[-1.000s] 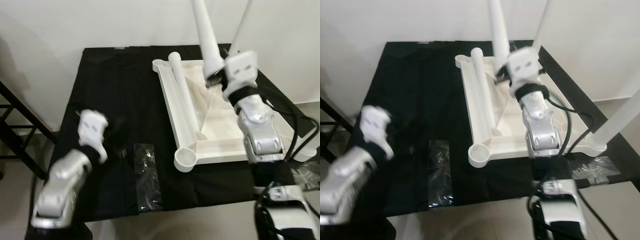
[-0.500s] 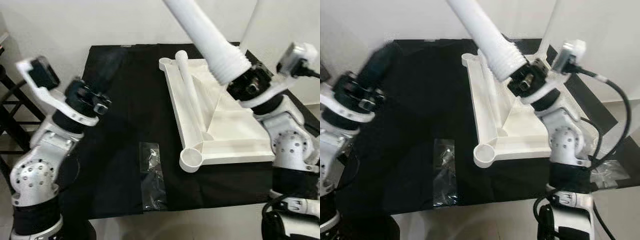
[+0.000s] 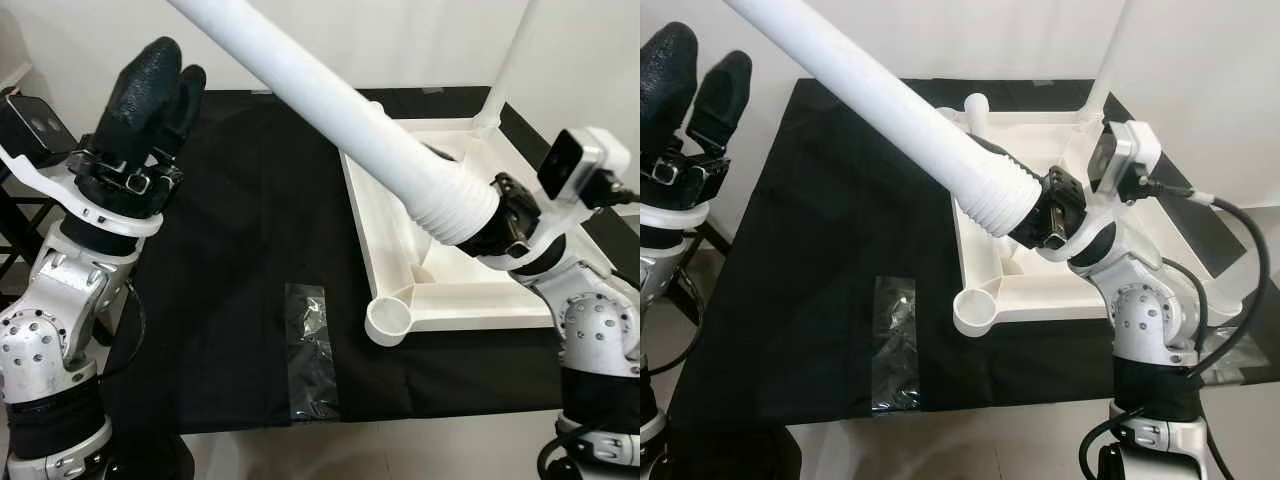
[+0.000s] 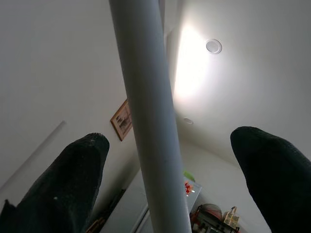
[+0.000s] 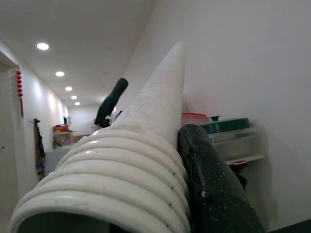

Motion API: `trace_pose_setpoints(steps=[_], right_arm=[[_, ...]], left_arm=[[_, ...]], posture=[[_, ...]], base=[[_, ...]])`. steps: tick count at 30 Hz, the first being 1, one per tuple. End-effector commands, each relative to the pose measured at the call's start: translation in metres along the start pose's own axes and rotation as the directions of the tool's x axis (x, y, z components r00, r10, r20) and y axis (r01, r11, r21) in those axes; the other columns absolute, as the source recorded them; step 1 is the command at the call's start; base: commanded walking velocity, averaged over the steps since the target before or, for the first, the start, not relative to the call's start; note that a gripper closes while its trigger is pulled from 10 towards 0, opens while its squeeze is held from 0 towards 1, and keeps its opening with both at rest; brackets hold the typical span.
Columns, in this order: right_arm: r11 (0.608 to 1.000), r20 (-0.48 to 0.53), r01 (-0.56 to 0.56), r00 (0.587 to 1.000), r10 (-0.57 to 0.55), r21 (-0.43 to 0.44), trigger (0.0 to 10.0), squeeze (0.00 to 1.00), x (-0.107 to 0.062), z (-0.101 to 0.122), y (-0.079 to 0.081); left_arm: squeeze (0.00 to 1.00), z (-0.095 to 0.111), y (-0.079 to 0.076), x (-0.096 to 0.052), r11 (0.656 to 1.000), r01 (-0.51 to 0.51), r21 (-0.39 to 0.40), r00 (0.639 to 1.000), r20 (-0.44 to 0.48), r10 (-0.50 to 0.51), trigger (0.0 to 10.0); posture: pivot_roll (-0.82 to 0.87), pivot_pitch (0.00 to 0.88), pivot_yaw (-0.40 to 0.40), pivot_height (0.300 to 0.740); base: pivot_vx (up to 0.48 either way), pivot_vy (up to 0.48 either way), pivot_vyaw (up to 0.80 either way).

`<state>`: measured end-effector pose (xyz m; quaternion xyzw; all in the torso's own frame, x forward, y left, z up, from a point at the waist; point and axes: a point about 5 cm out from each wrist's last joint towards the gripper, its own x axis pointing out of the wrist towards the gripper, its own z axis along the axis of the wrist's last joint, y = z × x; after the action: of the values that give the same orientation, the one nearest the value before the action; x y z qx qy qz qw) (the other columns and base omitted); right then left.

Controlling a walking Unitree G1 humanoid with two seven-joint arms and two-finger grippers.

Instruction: Building children table

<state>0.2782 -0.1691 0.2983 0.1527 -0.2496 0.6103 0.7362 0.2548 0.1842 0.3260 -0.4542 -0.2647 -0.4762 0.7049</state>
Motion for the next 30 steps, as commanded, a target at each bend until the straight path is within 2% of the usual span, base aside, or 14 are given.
trace_pose_setpoints(steps=[1,6,14,15,24,25,30], right_arm=[[0.997,0.004,-0.075,0.997,0.075,0.002,10.0,0.00,0.005,0.006,0.007],[0.993,-0.108,-0.118,0.987,0.120,0.026,10.0,0.00,0.007,-0.010,0.013],[0.997,-0.138,-0.068,0.988,0.070,0.020,10.0,0.00,0.012,-0.022,0.009],[0.997,-0.151,-0.069,0.986,0.073,0.032,10.0,0.00,0.012,-0.027,0.011],[0.993,-0.208,-0.092,0.972,0.106,0.079,10.0,0.00,0.016,-0.050,0.023],[0.993,-0.214,-0.090,0.971,0.106,0.082,10.0,0.00,0.015,-0.052,0.023],[0.993,-0.227,-0.085,0.969,0.101,0.081,10.0,0.00,0.014,-0.054,0.022]], left_arm=[[1.00,-0.001,0.004,-0.002,0.999,-0.027,-0.028,1.000,-0.009,0.026,10.0],[1.00,0.002,0.005,-0.001,0.998,-0.018,-0.053,1.000,0.012,0.019,10.0],[1.00,0.006,-0.002,0.000,0.996,0.026,-0.087,0.999,0.047,-0.022,10.0],[0.00,0.006,-0.002,0.000,0.996,0.027,-0.083,0.999,0.049,-0.023,10.0],[0.00,0.002,0.001,0.002,0.997,0.014,-0.080,0.999,0.054,-0.010,10.0],[0.00,0.001,0.000,0.002,0.996,0.023,-0.091,0.998,0.062,-0.017,0.0],[0.00,0.002,-0.001,0.000,0.994,0.030,-0.101,0.997,0.072,-0.023,0.0]], posture=[[0.05,0.148,-0.042,0.740],[0.05,0.150,-0.043,0.740],[0.05,0.153,-0.050,0.740],[0.05,0.152,-0.051,0.740],[0.04,0.150,-0.054,0.740],[0.04,0.148,-0.056,0.740],[0.04,0.147,-0.059,0.740]], base=[[0.000,0.000,0.00],[0.000,0.000,0.00],[0.000,0.000,0.00],[0.000,0.000,0.00],[0.000,0.000,0.00],[0.000,0.000,0.00],[0.000,0.000,0.00]])
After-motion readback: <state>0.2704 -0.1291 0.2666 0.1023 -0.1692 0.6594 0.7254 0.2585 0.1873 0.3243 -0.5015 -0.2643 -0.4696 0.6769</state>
